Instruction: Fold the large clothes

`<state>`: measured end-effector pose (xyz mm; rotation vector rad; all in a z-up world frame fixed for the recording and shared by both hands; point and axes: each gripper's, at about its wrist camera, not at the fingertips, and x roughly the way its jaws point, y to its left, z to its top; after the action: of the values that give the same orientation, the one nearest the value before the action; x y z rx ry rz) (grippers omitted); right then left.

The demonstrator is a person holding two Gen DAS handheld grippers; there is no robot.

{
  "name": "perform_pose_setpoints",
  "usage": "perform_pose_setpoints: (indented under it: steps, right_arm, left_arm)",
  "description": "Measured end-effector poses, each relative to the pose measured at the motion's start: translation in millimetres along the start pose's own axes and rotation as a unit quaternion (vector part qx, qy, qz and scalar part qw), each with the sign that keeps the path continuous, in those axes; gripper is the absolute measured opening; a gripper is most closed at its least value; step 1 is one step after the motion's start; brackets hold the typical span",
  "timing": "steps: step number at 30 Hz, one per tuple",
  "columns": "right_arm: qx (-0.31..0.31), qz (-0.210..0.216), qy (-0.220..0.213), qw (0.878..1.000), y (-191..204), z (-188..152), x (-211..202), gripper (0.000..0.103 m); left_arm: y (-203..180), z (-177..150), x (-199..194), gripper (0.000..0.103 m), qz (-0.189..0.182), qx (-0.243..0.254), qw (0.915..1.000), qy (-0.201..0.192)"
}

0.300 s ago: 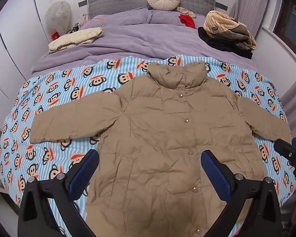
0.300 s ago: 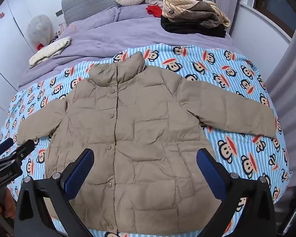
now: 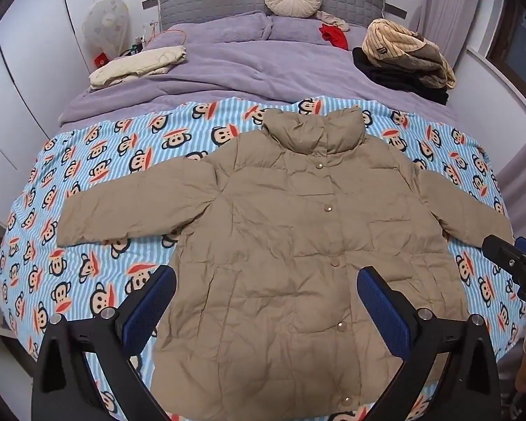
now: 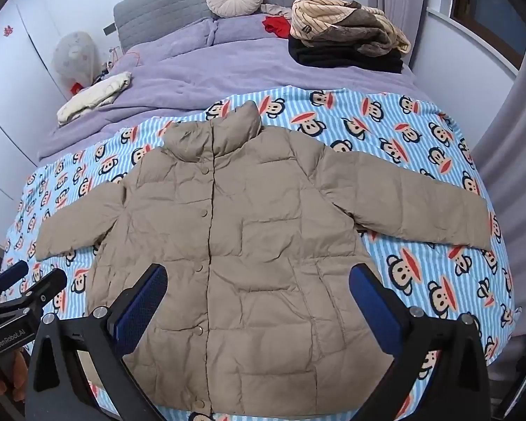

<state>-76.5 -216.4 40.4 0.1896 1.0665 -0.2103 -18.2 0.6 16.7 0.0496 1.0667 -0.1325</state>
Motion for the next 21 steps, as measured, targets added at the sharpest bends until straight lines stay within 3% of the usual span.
perform_pose_setpoints:
  steps: [21]
  right_arm:
    - [0.001,0.001,-0.006,1.000,1.2,-1.0,-2.0,0.103]
  left_arm:
    - [6.3,-3.0,-5.9,0.103,0.010,-0.007,0.9999,-0.003]
